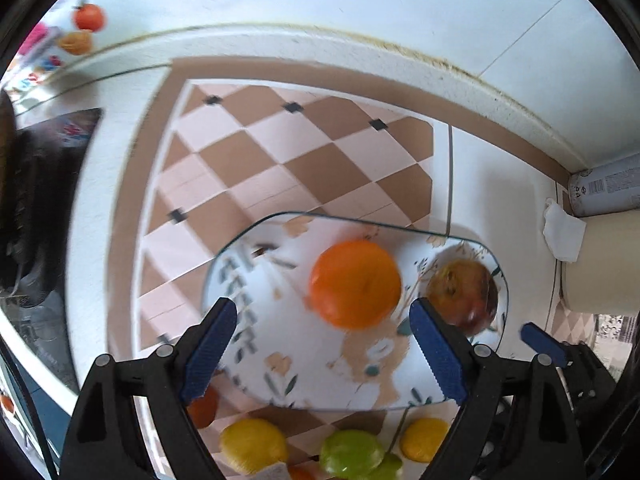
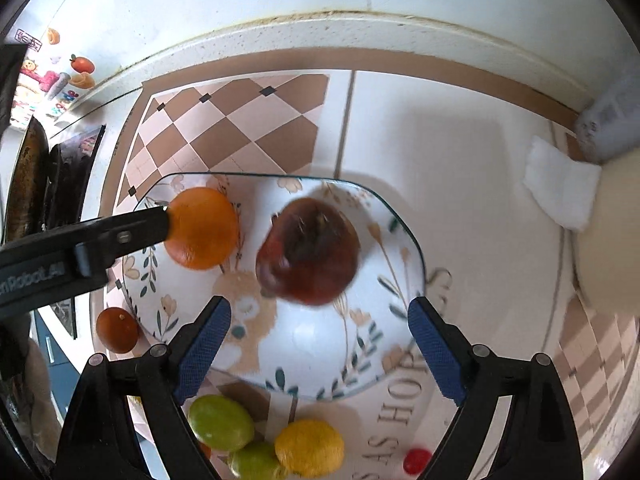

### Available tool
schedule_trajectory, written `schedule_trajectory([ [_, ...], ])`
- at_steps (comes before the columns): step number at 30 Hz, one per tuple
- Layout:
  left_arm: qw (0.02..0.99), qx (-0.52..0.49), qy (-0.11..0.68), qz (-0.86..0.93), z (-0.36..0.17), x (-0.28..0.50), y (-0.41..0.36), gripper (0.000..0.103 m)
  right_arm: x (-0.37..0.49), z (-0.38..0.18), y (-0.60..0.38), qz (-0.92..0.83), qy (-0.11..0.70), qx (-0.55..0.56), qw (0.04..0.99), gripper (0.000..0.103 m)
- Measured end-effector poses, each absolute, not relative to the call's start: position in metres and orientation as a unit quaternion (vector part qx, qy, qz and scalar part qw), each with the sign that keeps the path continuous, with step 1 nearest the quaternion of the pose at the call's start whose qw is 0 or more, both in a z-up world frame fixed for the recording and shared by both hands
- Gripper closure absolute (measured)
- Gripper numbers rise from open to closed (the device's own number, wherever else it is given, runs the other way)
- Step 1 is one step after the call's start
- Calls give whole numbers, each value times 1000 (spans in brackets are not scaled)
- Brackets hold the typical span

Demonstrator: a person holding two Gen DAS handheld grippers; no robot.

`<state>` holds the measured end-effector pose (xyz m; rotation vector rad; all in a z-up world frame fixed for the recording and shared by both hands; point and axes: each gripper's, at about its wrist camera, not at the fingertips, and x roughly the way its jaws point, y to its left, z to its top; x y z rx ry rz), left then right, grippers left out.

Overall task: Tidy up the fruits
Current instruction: 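Place the orange on the plate with the left gripper while the right places the persimmon, then move both grippers back toward the remaining fruits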

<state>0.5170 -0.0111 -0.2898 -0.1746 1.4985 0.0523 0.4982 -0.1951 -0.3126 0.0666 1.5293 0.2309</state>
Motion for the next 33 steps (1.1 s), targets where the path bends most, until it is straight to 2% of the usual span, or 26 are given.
schedule_trajectory([
  [8,769,-38,637,37,-253,464,-2,15,454,-277,-204,75,674,37,734,11],
  [33,834,-16,552,4,-145,343,3,15,346,-155,-195,56,591,61,802,11],
])
